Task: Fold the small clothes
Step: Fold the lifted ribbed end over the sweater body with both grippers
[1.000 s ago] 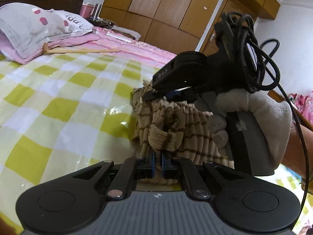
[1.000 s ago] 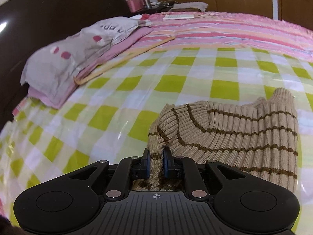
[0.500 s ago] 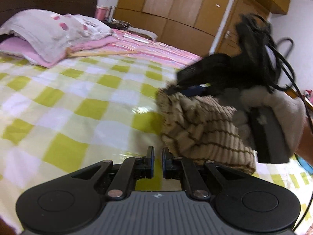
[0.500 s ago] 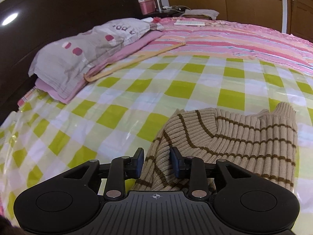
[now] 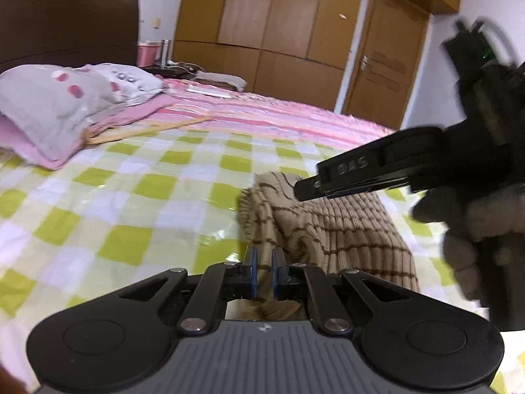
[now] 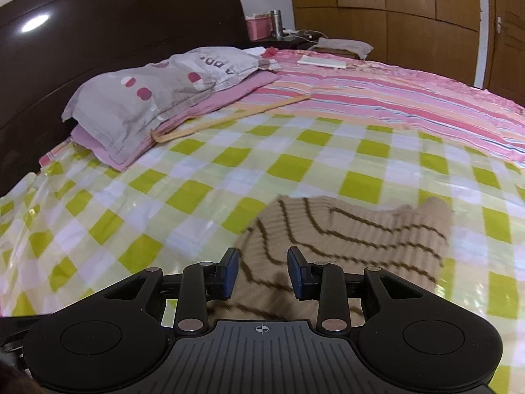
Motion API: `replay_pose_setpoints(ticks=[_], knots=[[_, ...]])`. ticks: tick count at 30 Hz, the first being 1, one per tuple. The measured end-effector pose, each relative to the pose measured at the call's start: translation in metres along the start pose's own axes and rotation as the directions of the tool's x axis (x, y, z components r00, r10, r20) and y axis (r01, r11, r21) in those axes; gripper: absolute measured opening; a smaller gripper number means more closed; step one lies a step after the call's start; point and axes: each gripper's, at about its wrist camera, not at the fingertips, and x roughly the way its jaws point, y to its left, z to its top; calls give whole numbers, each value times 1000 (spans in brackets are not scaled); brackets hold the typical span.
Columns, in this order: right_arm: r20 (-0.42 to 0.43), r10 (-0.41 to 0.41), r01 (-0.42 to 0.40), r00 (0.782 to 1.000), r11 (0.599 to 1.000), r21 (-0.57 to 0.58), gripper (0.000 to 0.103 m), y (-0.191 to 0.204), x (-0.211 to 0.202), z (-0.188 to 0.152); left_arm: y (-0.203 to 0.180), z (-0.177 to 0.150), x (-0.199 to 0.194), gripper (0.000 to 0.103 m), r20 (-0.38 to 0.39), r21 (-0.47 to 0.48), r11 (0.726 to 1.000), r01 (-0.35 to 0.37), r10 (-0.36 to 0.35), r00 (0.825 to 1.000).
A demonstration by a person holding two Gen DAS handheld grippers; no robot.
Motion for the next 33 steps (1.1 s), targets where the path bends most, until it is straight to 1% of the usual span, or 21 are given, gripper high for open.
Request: replay_pose_setpoints(ticks=[2,5,9,12,13,15,17,19,21,24,28,30,32,33], knots=[[7,-17,17,1000,1000,6,33,-9,-8,-7,-5,-3,11,15,-17,26,1000,-10,11,1000],[2,-28,28,1000,999,21,33,-24,-18,-20,-3,-8,23,15,-60,30,998,-48,50,997],[-24,-38,39,999,998,51,33,-42,-17,-40,10,-19,32,15,-130,15,996,-92,93,987],[-20,-35,36,999,998,57,33,-45,-15,-46,15,-25,35,15,-169,33,990,-135,139,976],[-11,-31,32,999,998,55,33,-44,-16,-45,18,-25,33,15,-174,18,991,-133,134,976],[16,-8,7,1000,999,40,33,-39,-23,-43,22,-21,23,15,-156,-15,994,-112,108,982],[29,9,-10,1000,999,41,33,-37,-29,-43,22,-12,11,15,-113,-30,996,-89,85,990],[37,17,-19,999,998,53,33,-38,-34,-44,16,2,0,15,-59,-36,998,-47,45,997],[37,21,-23,999,997,76,33,-41,-40,-49,7,15,-1,15,-27,-22,1000,-13,12,1000],[30,29,-31,999,995,92,33,-43,-52,-60,-11,32,16,15,-15,18,999,34,-34,999],[15,30,-31,999,997,64,33,-42,-64,-74,-33,42,55,15,-49,85,993,78,-74,996],[-1,37,-37,999,998,44,33,-40,-64,-79,-40,44,71,15,-59,124,990,61,-54,997],[-20,51,-50,999,999,18,33,-38,-61,-84,-41,44,89,16,-87,157,988,-2,16,996],[-25,50,-50,998,999,8,33,-37,-58,-85,-39,42,95,19,-99,161,987,-21,37,994]])
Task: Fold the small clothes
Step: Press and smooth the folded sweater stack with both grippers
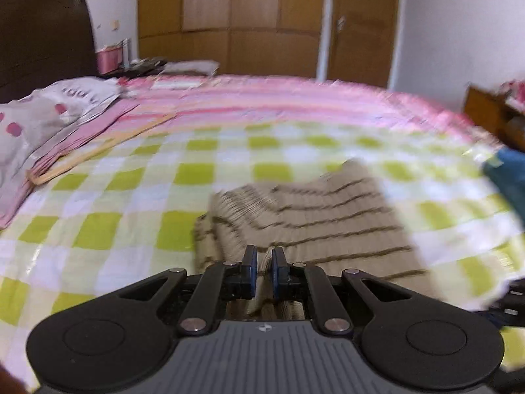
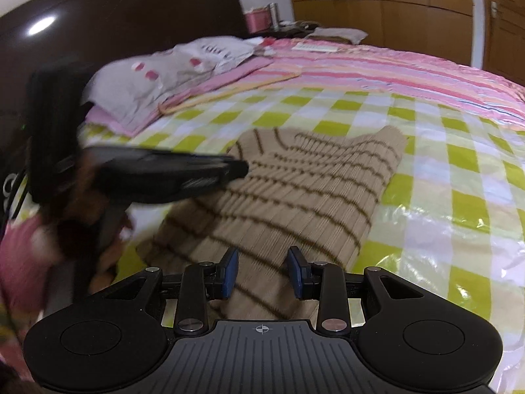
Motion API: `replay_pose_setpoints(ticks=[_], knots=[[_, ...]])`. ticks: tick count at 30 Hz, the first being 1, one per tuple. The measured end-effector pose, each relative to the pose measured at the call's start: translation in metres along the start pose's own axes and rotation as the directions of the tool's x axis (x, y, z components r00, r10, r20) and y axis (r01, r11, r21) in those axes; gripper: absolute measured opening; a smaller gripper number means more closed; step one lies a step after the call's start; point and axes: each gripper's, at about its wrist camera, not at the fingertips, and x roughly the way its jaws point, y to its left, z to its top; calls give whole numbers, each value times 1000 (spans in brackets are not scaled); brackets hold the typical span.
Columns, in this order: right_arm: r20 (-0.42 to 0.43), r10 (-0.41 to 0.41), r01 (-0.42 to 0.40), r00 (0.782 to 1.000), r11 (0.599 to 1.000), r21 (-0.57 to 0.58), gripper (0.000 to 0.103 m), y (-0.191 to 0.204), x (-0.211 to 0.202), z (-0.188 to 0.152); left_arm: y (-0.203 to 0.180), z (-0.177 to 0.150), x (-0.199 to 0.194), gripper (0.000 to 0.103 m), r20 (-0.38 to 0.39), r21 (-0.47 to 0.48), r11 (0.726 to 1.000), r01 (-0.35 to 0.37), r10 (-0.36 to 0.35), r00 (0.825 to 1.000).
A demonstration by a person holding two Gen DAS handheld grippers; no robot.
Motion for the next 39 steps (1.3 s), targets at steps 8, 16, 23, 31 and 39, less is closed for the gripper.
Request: replay_pose_setpoints(ticks=[8,16,23,31,39], knots=[[-39,6,-7,999,1000,-5,32,-7,21,-16,10,-10,8,24,-11,30,996,-83,84,996],[-11,9,-9,1000,999,49,33,-18,-6,-15,22,-9,-7,34,-30,-59,995,-86,84,996],[81,-78,59,994,974,220,48,-58,-7,2,13,-10,-26,34,21,-28,998,-51,51,998],[36,-13,-1,999,932,362,51,-88,48,19,26,-25,-13,42,-16,-22,996,-84,84,996],[20,10,-17,1000,928,371,50,-93,49,21,34,-29,-19,42,-28,-112,993,-42,39,999]])
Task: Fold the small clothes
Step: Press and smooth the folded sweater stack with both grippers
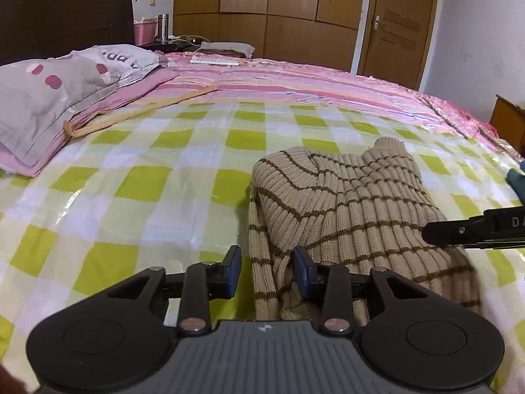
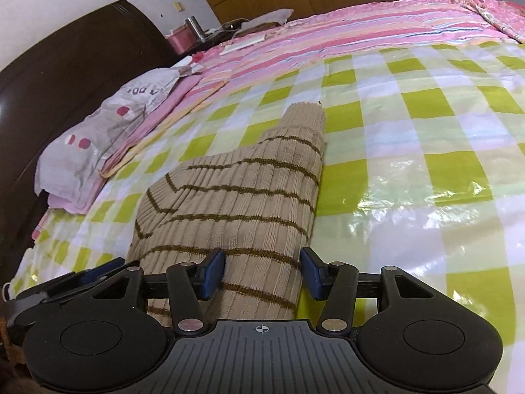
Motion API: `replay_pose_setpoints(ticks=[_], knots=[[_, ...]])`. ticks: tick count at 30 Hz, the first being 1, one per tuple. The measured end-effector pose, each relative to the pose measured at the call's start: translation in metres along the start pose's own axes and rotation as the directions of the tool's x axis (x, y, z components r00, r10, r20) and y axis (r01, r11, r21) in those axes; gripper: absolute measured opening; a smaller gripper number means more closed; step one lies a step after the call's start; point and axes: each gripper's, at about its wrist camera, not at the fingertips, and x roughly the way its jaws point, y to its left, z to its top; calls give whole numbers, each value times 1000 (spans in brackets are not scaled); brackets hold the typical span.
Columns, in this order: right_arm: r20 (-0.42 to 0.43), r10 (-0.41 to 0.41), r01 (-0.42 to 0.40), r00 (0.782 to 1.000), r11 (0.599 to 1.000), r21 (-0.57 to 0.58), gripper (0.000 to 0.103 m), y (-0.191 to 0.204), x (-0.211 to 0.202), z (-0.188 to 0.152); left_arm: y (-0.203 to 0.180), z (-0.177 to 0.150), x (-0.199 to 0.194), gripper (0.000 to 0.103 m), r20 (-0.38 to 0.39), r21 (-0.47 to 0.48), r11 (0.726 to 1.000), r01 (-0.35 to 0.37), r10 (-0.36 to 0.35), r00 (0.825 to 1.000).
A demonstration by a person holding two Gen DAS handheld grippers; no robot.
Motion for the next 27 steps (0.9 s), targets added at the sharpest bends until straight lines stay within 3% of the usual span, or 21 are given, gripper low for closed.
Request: replay_pose_setpoints(ticks=[8,11,17,19,21,23,25,27], knots=[[-21,66,-66,998,998,-6,59,3,-37,-25,8,-4,-42,41,71,-31,997,66,-63,995],[-52,89,-90,995,996,-9,63,8,-32,-38,6,-9,-44,43,55,-23,994,104,-102,993],[-88,75,-76,993,997,-15,66,14,-9,-49,4,-24,-22,46,-13,-9,997,76,-76,997],[-87,72,-74,994,997,-23,57,15,-10,-49,6,-29,-19,46,-33,-25,996,89,-90,995],[-97,66,-68,993,998,-17,41,12,-12,-49,7,-34,-18,45,-47,-46,994,102,-105,993],[-107,78,-79,991,997,-6,33,7,-15,-49,9,-37,-16,36,-63,-86,987,133,-138,988],[-116,88,-88,989,996,0,26,4,-20,-52,6,-39,-16,34,-73,-116,979,166,-175,982],[-116,89,-91,989,996,-8,22,4,-28,-56,-5,-39,-19,31,-74,-78,983,164,-170,983]])
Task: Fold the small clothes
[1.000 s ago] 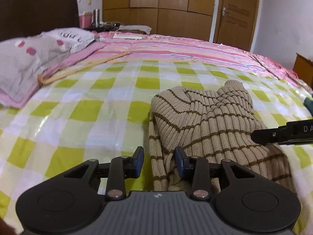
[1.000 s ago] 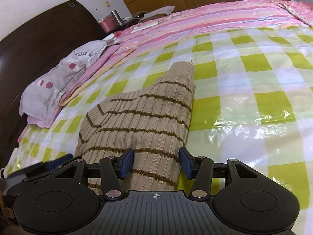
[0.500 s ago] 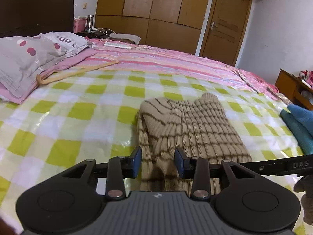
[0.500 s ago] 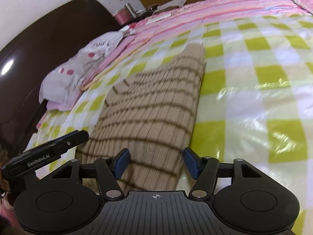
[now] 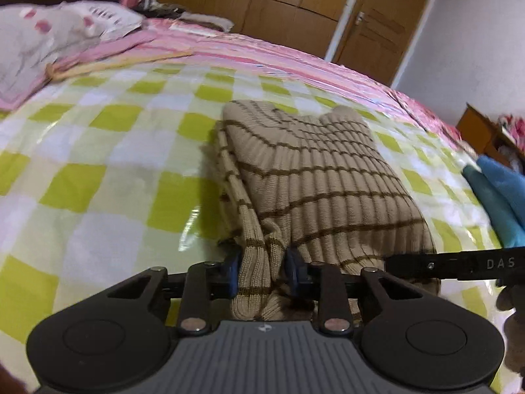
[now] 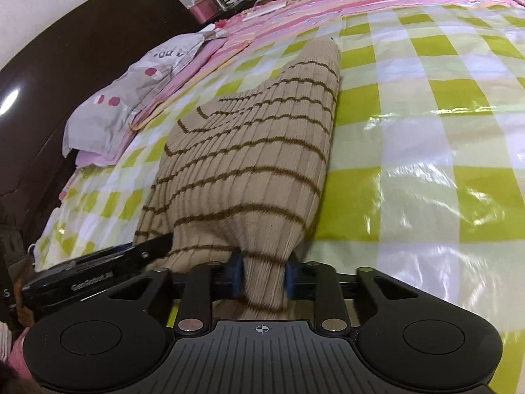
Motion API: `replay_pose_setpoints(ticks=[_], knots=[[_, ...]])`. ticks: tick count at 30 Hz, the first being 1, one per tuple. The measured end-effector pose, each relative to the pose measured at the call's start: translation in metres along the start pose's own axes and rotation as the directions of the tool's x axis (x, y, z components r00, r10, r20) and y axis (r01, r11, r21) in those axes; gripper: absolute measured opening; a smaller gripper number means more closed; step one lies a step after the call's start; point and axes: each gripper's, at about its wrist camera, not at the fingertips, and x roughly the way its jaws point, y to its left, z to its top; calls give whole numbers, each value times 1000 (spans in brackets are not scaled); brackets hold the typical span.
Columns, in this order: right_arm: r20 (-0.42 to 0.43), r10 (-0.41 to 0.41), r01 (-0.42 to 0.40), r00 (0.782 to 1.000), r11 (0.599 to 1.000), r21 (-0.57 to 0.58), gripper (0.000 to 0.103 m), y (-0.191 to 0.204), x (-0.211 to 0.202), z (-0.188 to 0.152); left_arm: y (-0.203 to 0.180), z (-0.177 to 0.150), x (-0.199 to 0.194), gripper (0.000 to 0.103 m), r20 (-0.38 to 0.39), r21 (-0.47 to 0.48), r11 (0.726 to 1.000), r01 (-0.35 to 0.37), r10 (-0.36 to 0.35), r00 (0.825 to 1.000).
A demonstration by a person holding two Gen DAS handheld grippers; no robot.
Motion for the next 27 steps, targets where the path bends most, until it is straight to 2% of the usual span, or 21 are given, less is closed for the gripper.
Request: replay_pose_setpoints(ticks=[5,7,10,14,16,20,22,24,27], knots=[[-2,-22,22,1000,1000,15,22,-7,-14,-9,-11,-7,-5,32,-12,37,999,11,-11,1000],[-7,-18,18,1000,1000,18,22,-6,-16,-8,-5,-5,-8,36,-12,12,1000,0,0,1000],[15,-43,43,999,998,-38,25,5,-25,-10,1,-2,-18,35,-13,-29,1000,0,-1,1000],[67,-81,86,994,993,-79,25,15,-40,-13,-12,1,-34,35,33,43,997,-60,58,998],[119,-105,116,987,989,-93,25,18,-48,-14,-21,3,-39,36,69,76,993,-94,89,994],[171,-155,181,973,972,-150,25,29,-44,-11,-32,5,-29,37,75,103,985,-136,128,989],[154,-165,190,974,967,-168,25,30,-33,-9,-33,4,-14,38,37,118,979,-168,165,986],[122,-179,197,976,966,-164,25,27,-22,-8,-31,1,-3,39,8,103,981,-166,166,986],[116,-181,198,977,967,-162,26,26,-22,-8,-33,0,-2,41,11,97,980,-176,176,984]])
